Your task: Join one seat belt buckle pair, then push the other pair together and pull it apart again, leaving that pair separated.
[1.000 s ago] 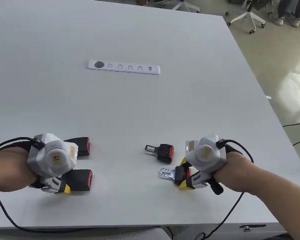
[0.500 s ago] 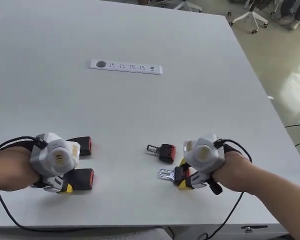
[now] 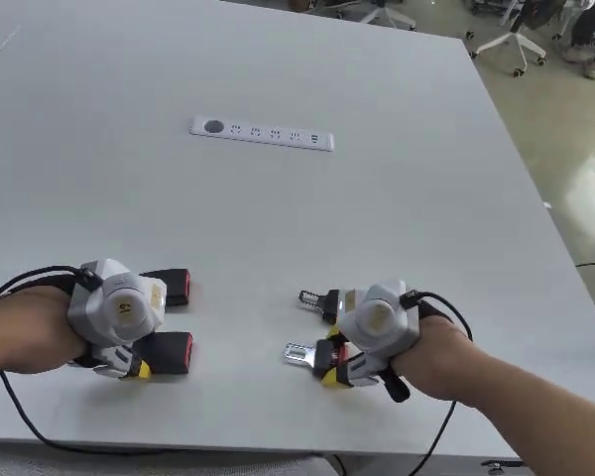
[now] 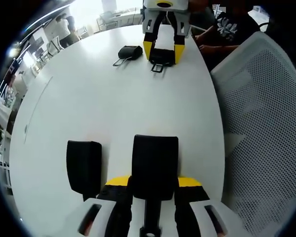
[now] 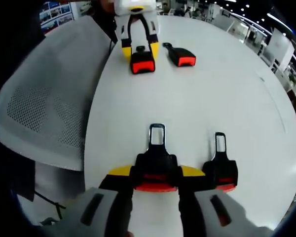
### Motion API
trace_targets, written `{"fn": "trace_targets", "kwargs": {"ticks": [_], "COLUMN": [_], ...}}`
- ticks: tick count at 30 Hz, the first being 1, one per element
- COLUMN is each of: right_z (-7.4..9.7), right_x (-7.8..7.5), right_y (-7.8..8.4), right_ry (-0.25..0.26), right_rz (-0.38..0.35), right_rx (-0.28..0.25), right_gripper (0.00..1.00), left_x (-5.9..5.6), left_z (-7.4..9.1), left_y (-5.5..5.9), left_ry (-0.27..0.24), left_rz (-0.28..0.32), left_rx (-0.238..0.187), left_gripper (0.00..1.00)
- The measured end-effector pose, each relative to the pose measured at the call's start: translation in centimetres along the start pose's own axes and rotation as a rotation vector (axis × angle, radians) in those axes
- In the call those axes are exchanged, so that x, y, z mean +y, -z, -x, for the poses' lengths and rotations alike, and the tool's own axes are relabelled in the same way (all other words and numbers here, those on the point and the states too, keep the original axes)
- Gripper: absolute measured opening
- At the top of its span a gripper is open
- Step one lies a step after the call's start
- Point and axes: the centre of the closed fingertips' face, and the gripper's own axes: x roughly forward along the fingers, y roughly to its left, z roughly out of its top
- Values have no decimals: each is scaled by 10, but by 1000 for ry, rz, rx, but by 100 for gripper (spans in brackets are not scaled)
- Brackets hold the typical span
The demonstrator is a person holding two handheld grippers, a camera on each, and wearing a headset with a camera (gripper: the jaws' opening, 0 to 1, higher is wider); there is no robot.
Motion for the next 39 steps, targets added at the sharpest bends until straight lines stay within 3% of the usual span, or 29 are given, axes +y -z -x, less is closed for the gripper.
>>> {"fn": "trace_targets", "kwargs": {"ticks": [15,21,32,39], "right_z": [-32,-46,-53,-57], "right_x": [4,12,13,17], "right_y": [-66,-94,-105,-113], "right_ry": [-20,-54,-70,-66], "right_rz": [-1,46,66,95], "right_rx": [-82,-94,-44,-50], "right_gripper": [36,36,35,35], "left_x": [0,1,1,0], "left_z": [-1,-2,-2,-2], "left_y": [-1,0,1,0], "left_ry": [-3,-4,-5,0], "left_rz": [3,11,15,5], "left_rx": [-5,-6,-15,-11], "left_gripper": [33,33,33,33]}}
